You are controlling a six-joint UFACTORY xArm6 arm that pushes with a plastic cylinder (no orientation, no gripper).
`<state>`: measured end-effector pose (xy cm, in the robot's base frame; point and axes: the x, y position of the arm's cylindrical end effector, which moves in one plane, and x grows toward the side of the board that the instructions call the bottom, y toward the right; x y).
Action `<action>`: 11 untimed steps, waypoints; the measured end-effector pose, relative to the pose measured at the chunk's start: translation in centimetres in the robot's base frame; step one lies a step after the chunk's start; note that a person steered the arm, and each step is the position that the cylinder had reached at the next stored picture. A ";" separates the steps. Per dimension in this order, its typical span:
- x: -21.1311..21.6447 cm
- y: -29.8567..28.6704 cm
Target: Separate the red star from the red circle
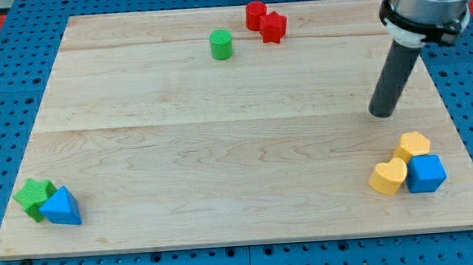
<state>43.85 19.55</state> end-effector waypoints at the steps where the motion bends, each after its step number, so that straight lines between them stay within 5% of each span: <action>1: -3.5 -0.5; 6: -23.0 -10.5; 8: -21.2 -14.0; 11: -14.8 -9.6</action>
